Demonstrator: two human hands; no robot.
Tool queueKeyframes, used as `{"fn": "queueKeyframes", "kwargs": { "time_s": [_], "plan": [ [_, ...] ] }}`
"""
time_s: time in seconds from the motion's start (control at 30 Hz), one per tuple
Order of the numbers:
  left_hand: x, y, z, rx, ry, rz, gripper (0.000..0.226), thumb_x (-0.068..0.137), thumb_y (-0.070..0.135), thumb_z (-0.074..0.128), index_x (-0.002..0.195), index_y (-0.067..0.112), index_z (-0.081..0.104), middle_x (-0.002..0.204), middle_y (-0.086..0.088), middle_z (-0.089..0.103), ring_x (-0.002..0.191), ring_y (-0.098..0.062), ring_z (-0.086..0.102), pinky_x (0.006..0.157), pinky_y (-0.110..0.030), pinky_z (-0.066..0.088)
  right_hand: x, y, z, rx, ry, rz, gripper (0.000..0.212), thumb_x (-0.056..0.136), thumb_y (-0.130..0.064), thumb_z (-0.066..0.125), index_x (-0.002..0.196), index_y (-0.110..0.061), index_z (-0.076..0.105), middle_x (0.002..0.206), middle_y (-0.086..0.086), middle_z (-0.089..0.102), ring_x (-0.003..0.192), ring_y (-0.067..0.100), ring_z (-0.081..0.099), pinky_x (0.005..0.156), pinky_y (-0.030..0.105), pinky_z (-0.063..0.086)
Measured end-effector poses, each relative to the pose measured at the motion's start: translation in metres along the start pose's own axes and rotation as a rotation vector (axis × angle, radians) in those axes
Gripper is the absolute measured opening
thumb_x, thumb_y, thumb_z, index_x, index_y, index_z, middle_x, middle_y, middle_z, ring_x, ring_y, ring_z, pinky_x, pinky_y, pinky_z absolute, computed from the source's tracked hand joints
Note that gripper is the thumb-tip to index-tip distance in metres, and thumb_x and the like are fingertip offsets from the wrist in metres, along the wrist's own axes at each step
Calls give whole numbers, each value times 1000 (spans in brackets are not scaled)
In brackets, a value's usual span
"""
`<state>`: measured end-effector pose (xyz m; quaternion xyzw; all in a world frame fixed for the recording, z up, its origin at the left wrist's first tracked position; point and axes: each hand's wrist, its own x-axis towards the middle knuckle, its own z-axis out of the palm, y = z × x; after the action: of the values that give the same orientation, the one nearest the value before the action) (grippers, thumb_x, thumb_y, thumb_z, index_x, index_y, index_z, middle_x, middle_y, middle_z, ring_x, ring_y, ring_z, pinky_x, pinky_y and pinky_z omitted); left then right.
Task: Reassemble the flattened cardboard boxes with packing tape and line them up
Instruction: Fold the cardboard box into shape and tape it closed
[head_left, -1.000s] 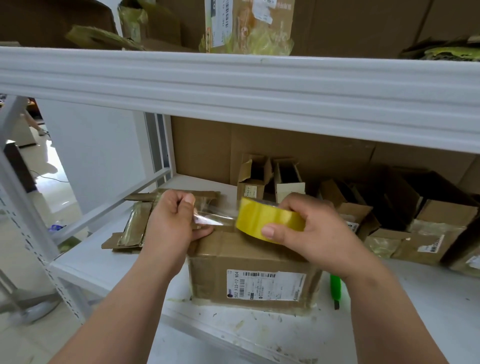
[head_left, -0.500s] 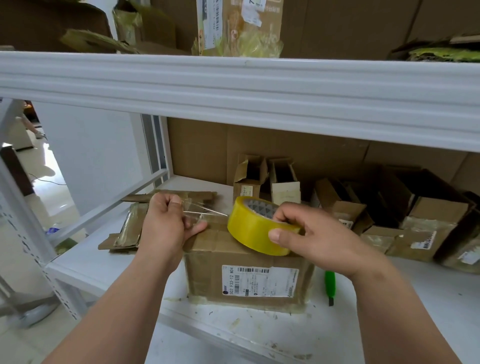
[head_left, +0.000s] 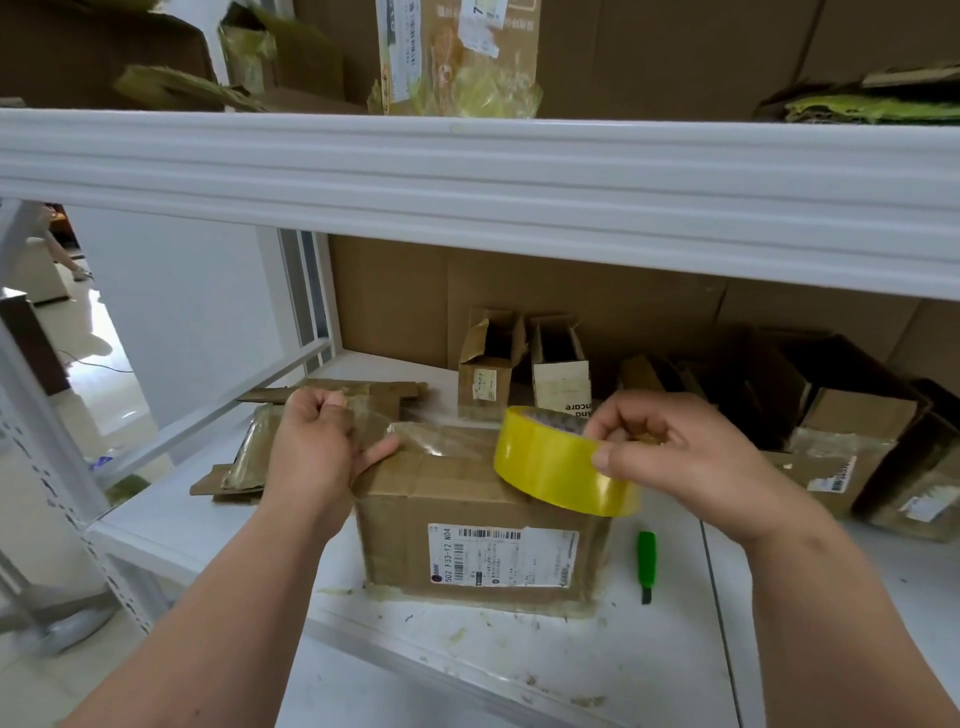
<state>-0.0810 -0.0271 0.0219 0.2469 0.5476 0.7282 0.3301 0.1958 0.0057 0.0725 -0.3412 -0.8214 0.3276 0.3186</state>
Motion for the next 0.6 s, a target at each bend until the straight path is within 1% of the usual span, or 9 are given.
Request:
{"fn": "queueKeyframes", "kwargs": {
  "time_s": [0.1, 0.2, 0.27, 0.33, 0.4, 0.47, 0.5, 0.57, 0.6],
  "plan": [
    [0, -1, 0, 2, -11, 5, 20, 104, 7, 37, 86, 15, 43, 63, 2, 33, 48, -8, 31, 74, -43, 62, -3, 8, -1, 20, -32, -10, 39, 61, -60, 59, 73, -24, 65, 70, -4, 59, 71, 7, 54, 69, 32, 40],
    [-1, -2, -2, 70, -17, 31, 21, 102, 6, 39, 84, 16, 44, 67, 1, 35, 52, -9, 34, 80, -48, 60, -5, 14, -5, -77, 54, -38, 42, 68, -69, 50, 79, -30, 61, 72, -7, 58, 69, 1, 52, 65, 26, 38],
    [-2, -2, -2, 98, -13, 44, 21, 102, 7, 40, 83, 16, 45, 69, 0, 35, 54, -10, 36, 83, -51, 59, -7, 17, -9, -171, 133, -24, 47, 68, -76, 43, 83, -34, 58, 73, -7, 58, 73, 2, 52, 60, 23, 35],
    [-3, -2, -1, 85, -15, 50, 20, 103, 8, 39, 85, 15, 44, 70, -1, 34, 55, -10, 34, 83, -50, 59, -9, 21, -13, -237, 220, 22, 49, 67, -79, 40, 85, -38, 59, 76, -8, 58, 90, 14, 53, 60, 25, 34],
    [-4, 0, 1, 100, -23, 67, 20, 104, 9, 39, 86, 14, 44, 69, -1, 33, 54, -10, 34, 83, -49, 59, -9, 24, -16, -279, 263, 60, 50, 65, -82, 39, 84, -41, 60, 84, -8, 58, 103, 24, 48, 63, 26, 34],
    [-4, 1, 2, 98, -15, 65, 19, 105, 10, 39, 86, 13, 43, 68, -1, 33, 54, -10, 33, 81, -47, 60, -10, 22, -17, -320, 291, 78, 51, 68, -85, 41, 84, -41, 60, 86, -10, 58, 107, 21, 44, 69, 28, 37],
    [-3, 1, 2, 79, -6, 53, 18, 105, 9, 39, 88, 13, 43, 68, 0, 33, 53, -10, 31, 79, -46, 61, -10, 19, -17, -355, 311, 78, 50, 72, -84, 46, 84, -38, 62, 83, -12, 57, 106, 15, 44, 74, 30, 38],
    [-2, 1, 2, 61, -7, 38, 18, 104, 7, 38, 88, 13, 43, 66, 0, 31, 51, -10, 28, 77, -44, 62, -10, 16, -20, -411, 372, 77, 43, 77, -71, 54, 82, -30, 67, 75, -15, 57, 96, -1, 46, 84, 36, 42],
    [-3, 2, 3, 72, -14, 42, 19, 104, 6, 38, 87, 13, 42, 66, 0, 31, 51, -10, 28, 78, -44, 62, -10, 16, -22, -415, 395, 82, 41, 77, -67, 55, 80, -28, 68, 72, -14, 59, 90, 2, 51, 85, 39, 45]
  ]
}}
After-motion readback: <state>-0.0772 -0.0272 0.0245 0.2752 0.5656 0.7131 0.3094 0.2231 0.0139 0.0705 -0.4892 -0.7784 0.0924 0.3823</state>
